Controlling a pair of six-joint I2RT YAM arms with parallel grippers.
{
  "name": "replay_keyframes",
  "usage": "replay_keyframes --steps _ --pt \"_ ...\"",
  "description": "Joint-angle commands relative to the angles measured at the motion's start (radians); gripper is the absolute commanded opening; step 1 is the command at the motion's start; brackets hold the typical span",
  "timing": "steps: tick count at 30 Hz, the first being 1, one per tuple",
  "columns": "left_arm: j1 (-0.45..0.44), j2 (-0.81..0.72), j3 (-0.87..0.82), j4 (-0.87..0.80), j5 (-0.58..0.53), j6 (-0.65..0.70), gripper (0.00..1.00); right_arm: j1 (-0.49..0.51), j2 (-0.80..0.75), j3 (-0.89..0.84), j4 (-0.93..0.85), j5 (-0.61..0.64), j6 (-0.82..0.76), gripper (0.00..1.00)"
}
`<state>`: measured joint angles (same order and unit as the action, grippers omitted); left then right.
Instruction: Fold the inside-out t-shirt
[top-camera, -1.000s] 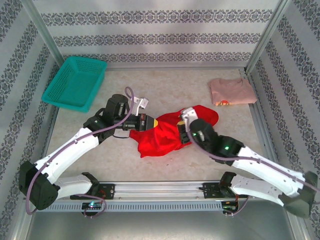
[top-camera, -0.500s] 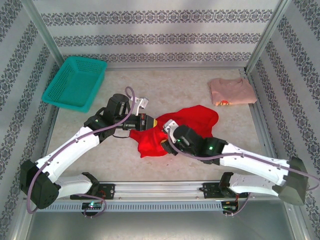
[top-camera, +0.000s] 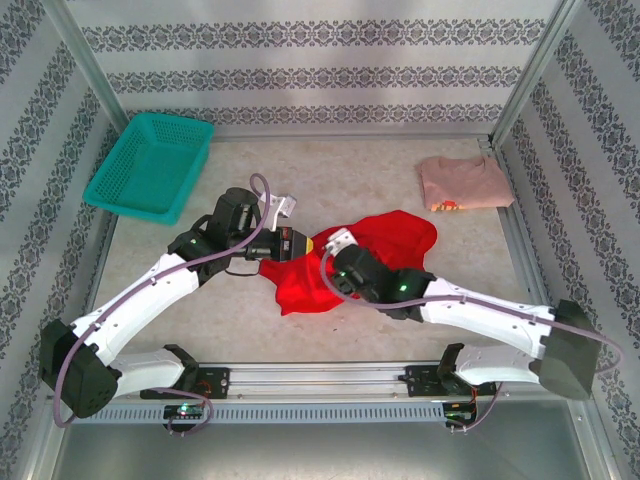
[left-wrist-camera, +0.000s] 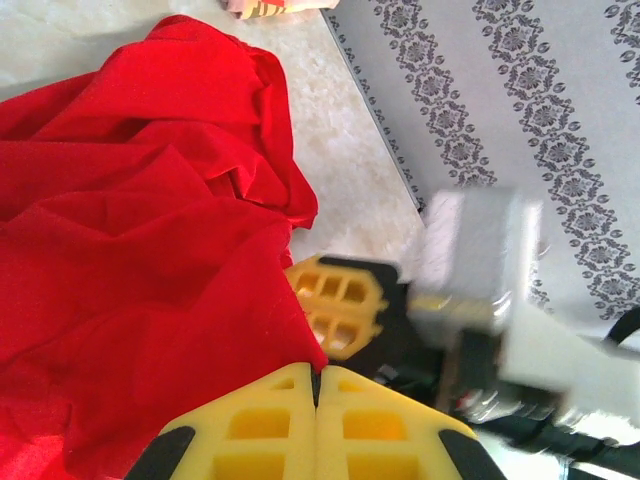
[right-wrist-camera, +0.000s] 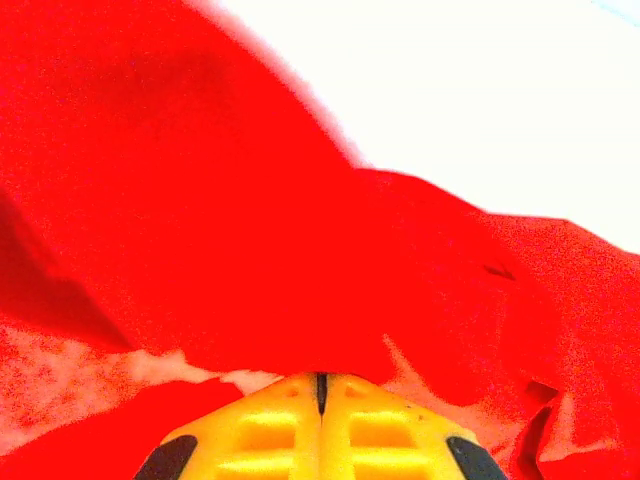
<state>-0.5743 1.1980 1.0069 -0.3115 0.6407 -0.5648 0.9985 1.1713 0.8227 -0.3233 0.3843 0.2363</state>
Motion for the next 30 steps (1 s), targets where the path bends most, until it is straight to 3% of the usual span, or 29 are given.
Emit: replay_keyframes --steps 1,5,8,10,13,14,16,20,26,29,30 --pt "0.008 -0.014 0.029 -0.036 -0.035 0.035 0.0 -0.084 -0.108 -0.02 0.033 -0.172 0.054 0.0" --pt "0.011 -0.011 0.028 -0.031 -0.035 0.033 0.0 -0.163 -0.185 -0.048 0.036 -0.365 0.078 0.0" --pt "0.011 -0.009 0.027 -0.02 -0.026 0.025 0.0 -0.148 -0.172 -0.056 0.021 -0.404 0.032 0.02" --pt "0.011 -0.008 0.029 -0.02 -0.026 0.025 0.0 -0.086 -0.149 -0.057 0.017 -0.353 -0.011 0.29" --pt "0.01 -0.009 0.028 -0.02 -0.023 0.023 0.0 -0.034 -0.085 -0.033 0.01 -0.293 -0.037 0.55" --pt "0.011 -0.009 0.027 -0.021 -0.022 0.023 0.0 -0.028 -0.063 -0.03 0.018 -0.279 -0.034 0.62" --pt "0.01 -0.012 0.028 -0.022 -0.022 0.025 0.0 -0.026 -0.015 -0.023 0.038 -0.255 -0.032 0.66" --pt "0.01 -0.021 0.025 -0.027 -0.028 0.028 0.0 -0.041 0.052 0.004 0.039 -0.135 -0.038 0.59" --pt "0.011 -0.018 0.023 -0.022 -0.026 0.029 0.0 -0.086 0.05 0.009 0.053 -0.127 -0.039 0.24" --pt "0.011 -0.017 0.022 -0.02 -0.027 0.032 0.0 -0.125 0.015 -0.014 0.078 -0.209 -0.015 0.02" --pt "0.011 -0.018 0.021 -0.021 -0.028 0.032 0.0 -0.141 -0.001 -0.025 0.088 -0.249 -0.009 0.0"
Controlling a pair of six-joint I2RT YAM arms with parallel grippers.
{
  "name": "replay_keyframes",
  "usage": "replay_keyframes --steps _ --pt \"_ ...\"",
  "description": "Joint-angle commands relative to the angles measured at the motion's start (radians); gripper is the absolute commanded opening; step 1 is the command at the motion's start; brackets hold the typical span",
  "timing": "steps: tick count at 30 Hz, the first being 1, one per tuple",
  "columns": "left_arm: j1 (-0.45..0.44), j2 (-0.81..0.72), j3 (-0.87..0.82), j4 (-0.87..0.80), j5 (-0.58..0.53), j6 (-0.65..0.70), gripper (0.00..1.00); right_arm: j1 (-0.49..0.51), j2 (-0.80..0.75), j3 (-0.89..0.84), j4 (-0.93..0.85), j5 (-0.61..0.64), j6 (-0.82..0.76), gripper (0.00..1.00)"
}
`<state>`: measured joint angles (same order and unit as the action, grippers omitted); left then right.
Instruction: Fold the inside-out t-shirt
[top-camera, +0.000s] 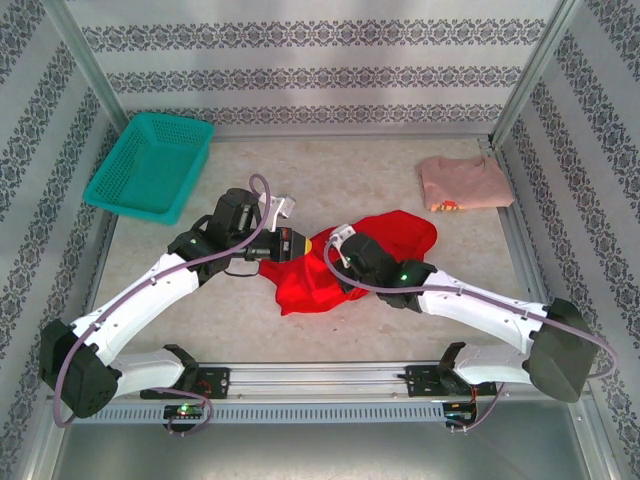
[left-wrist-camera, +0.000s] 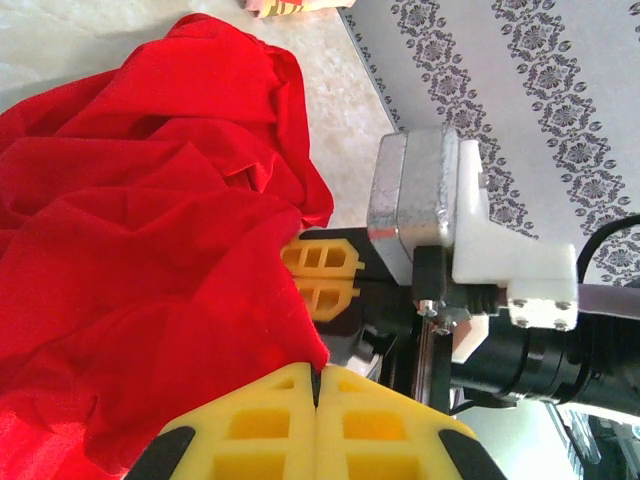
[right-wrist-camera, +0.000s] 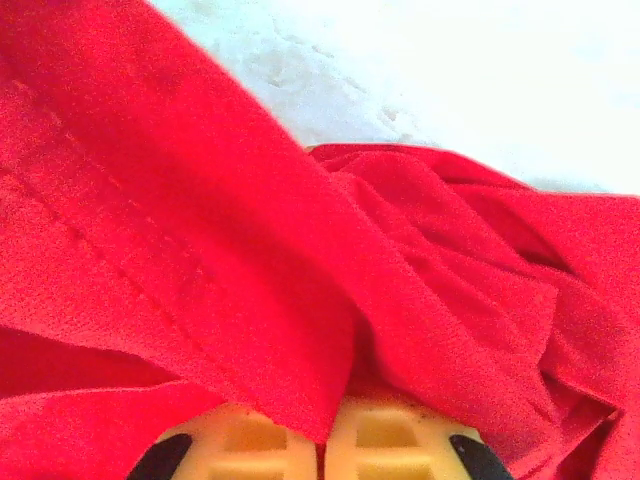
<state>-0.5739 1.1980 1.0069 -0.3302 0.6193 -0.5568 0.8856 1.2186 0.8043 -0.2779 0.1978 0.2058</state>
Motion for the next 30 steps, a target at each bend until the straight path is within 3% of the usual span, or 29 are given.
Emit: replay_keyframes --steps 1,8,11,14,18,21,26,30 --pt "0.011 -0.017 0.022 -0.003 -0.008 0.026 0.0 -0.043 -0.065 -0.016 0.052 -0.099 0.031 0.0" --pt "0.012 -0.017 0.023 -0.017 -0.039 0.037 0.0 -0.136 -0.149 -0.045 0.061 -0.375 0.079 0.0" --pt "0.012 -0.012 0.032 -0.046 -0.104 0.05 0.0 -0.195 -0.18 -0.044 0.057 -0.551 0.108 0.0" --pt "0.012 0.002 0.058 -0.092 -0.193 0.08 0.0 -0.263 -0.19 -0.033 0.066 -0.803 0.153 0.0" --pt "0.011 0.026 0.077 -0.133 -0.31 0.11 0.0 -0.318 -0.211 -0.061 0.241 -1.002 0.28 0.0" --pt "0.011 0.027 0.083 -0.166 -0.365 0.129 0.02 -0.34 -0.205 -0.071 0.357 -1.037 0.368 0.0" --pt "-0.013 -0.063 0.032 -0.155 -0.342 0.13 0.39 -0.347 -0.176 -0.068 0.41 -1.013 0.411 0.0" --pt "-0.065 -0.088 -0.021 -0.123 -0.302 0.069 0.56 -0.346 -0.172 -0.074 0.421 -0.981 0.419 0.0"
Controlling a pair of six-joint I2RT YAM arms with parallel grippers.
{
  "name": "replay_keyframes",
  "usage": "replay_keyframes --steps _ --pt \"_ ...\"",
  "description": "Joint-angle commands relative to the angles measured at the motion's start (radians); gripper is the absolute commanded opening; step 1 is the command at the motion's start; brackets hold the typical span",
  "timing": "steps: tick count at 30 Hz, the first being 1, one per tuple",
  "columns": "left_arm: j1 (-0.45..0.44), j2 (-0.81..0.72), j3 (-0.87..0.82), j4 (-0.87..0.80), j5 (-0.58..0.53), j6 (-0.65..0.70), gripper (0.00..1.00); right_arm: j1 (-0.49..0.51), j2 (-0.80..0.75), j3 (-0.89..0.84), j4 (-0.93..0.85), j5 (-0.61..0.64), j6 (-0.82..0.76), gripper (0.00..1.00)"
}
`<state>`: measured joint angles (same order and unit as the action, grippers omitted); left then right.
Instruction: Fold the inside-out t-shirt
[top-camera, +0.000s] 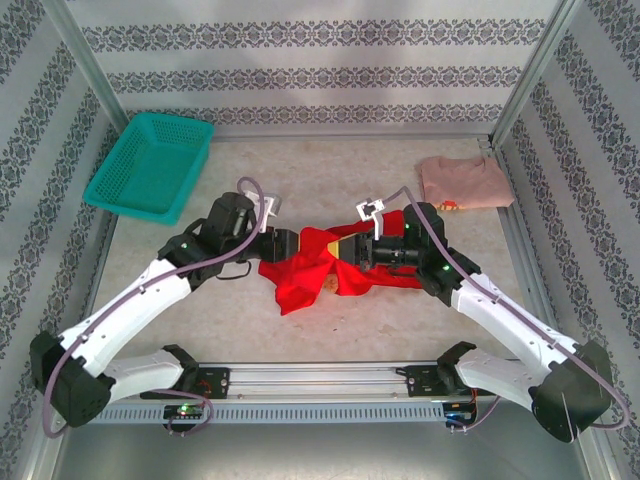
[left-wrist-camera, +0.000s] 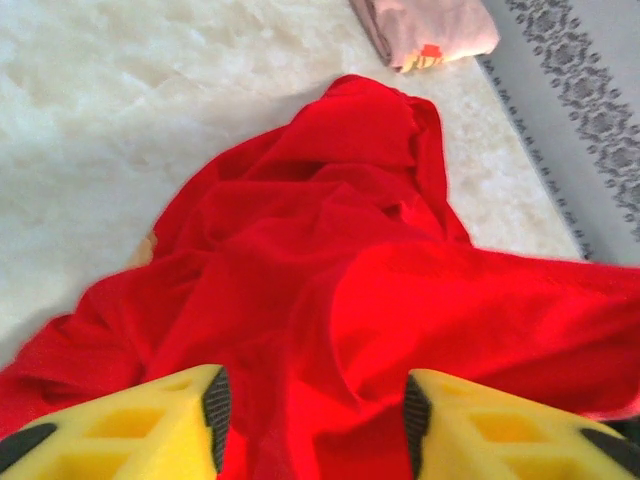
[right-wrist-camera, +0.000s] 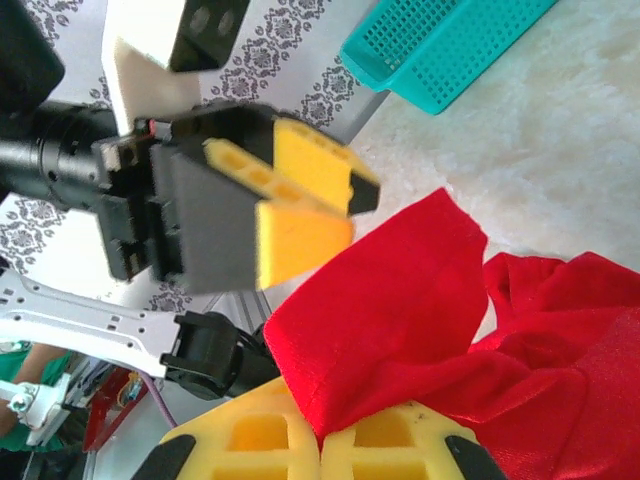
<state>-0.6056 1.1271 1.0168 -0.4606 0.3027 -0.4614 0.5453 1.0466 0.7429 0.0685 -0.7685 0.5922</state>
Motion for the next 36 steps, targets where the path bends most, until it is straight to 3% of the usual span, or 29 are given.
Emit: replay_keyframes --steps 1,4,7,8,12,16,18,21,23,25,27,30,36 --pt "-0.049 -0.011 -0.038 0.013 0.009 -0.042 0.6 -0.005 0.0 -0.014 0.077 -0.011 0.034 0.0" --pt "-0.081 0.027 -0.041 0.037 -0.001 -0.048 0.67 -0.004 0.0 -0.017 0.082 -0.008 0.035 0.0" --pt "-0.088 0.089 -0.009 0.036 -0.019 -0.052 0.64 -0.002 0.0 -0.019 0.077 -0.003 0.029 0.0" --pt "-0.088 0.108 0.003 0.037 -0.023 -0.054 0.58 -0.001 0.0 -0.02 0.073 -0.002 0.026 0.0" --pt "-0.094 0.176 0.059 0.027 -0.015 -0.041 0.2 0.001 -0.006 -0.034 0.062 0.017 0.011 0.0" --pt "-0.09 0.177 0.091 -0.03 -0.028 0.008 0.0 -0.001 -0.032 -0.031 -0.019 0.077 -0.048 0.0" --pt "-0.066 0.122 0.073 -0.007 0.02 0.032 0.0 -0.001 -0.054 -0.012 -0.139 0.16 -0.124 0.0" --pt "0.021 -0.003 -0.016 0.155 0.27 -0.019 0.0 -0.016 -0.096 0.001 -0.231 0.233 -0.2 0.0" --pt "0.084 -0.073 -0.095 0.352 0.466 -0.142 0.0 -0.036 -0.11 -0.004 -0.222 0.221 -0.2 0.0" --pt "0.11 -0.104 -0.157 0.527 0.585 -0.264 0.0 -0.045 -0.108 0.001 -0.229 0.212 -0.201 0.0" --pt "0.112 -0.109 -0.178 0.6 0.657 -0.327 0.0 -0.051 -0.104 0.005 -0.227 0.2 -0.197 0.0" --pt "0.117 -0.114 -0.17 0.498 0.661 -0.281 0.0 -0.075 -0.107 0.018 -0.224 0.153 -0.177 0.0" --pt "0.2 -0.157 -0.187 0.247 0.408 -0.218 0.0 -0.202 -0.173 -0.012 -0.116 -0.028 -0.045 0.0"
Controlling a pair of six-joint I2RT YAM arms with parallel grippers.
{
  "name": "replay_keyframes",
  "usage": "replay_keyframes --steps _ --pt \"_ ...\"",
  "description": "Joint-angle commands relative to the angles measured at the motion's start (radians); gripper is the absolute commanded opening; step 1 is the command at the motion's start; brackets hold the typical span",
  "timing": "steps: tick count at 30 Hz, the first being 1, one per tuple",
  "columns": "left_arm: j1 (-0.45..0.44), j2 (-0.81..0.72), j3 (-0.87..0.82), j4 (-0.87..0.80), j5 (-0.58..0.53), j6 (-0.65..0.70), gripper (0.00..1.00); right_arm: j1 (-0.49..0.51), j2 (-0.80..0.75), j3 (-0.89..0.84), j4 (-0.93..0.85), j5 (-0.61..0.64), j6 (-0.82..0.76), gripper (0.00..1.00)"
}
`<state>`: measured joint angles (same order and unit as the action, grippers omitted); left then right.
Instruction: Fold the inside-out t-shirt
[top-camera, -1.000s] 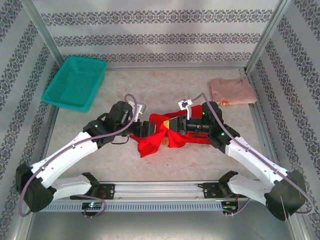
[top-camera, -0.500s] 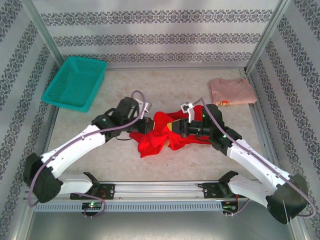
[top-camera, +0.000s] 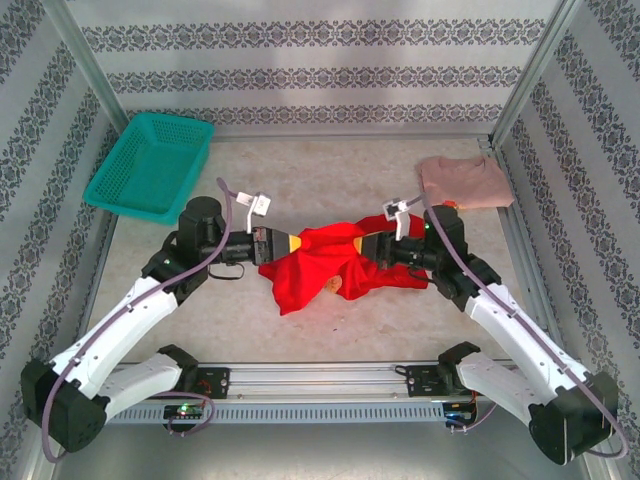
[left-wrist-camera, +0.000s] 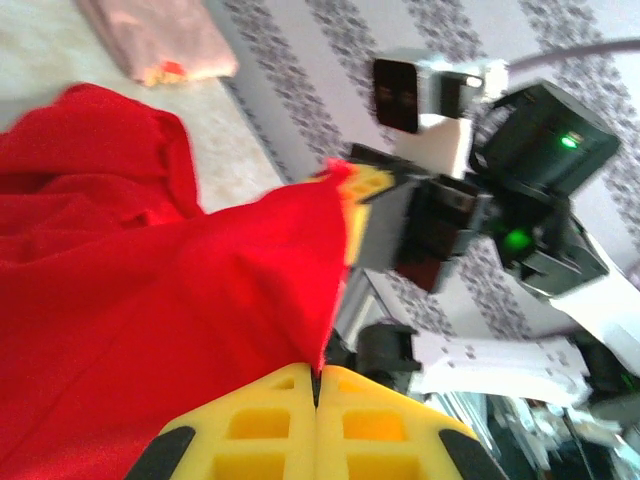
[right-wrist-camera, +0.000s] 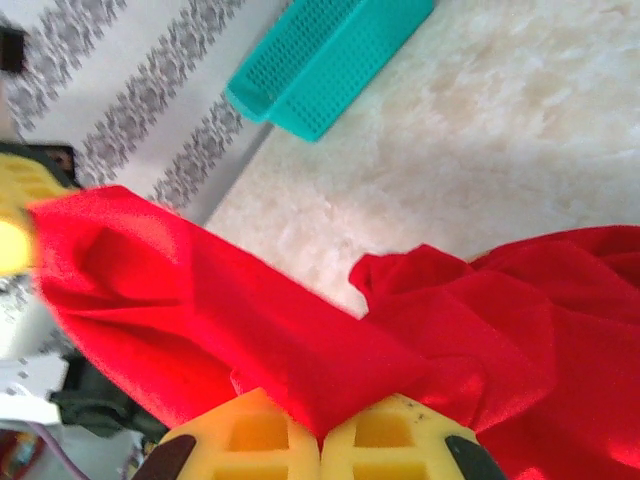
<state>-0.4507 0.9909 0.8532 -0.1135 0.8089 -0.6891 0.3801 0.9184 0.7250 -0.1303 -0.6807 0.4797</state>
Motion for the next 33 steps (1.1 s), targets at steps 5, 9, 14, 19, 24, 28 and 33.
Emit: replay_keyframes --steps 5,9,14,19,24,28,33 --pt "0.071 0.023 -0.043 -0.132 -0.132 0.028 0.0 -0.062 -0.07 -0.019 0.127 -0.183 0.103 0.0" --pt "0.072 0.051 -0.032 -0.134 -0.093 0.068 0.0 -0.061 -0.058 -0.033 0.147 -0.181 0.122 0.0" --pt "0.061 0.048 -0.045 -0.03 0.029 0.059 0.0 0.0 -0.002 -0.012 0.061 -0.114 0.05 0.0" --pt "0.042 0.071 -0.033 -0.112 0.022 0.096 0.0 0.079 0.05 0.027 -0.104 0.015 -0.052 0.0" --pt "-0.014 0.154 0.036 -0.397 -0.168 0.214 0.0 0.137 0.042 -0.001 -0.14 0.061 -0.064 0.0" --pt "-0.039 0.184 0.034 -0.454 -0.263 0.23 0.07 0.155 0.0 -0.042 -0.119 0.073 -0.051 0.0" --pt "-0.041 0.171 0.013 -0.425 -0.274 0.231 0.19 0.164 -0.017 -0.061 -0.1 0.065 -0.041 0.0"
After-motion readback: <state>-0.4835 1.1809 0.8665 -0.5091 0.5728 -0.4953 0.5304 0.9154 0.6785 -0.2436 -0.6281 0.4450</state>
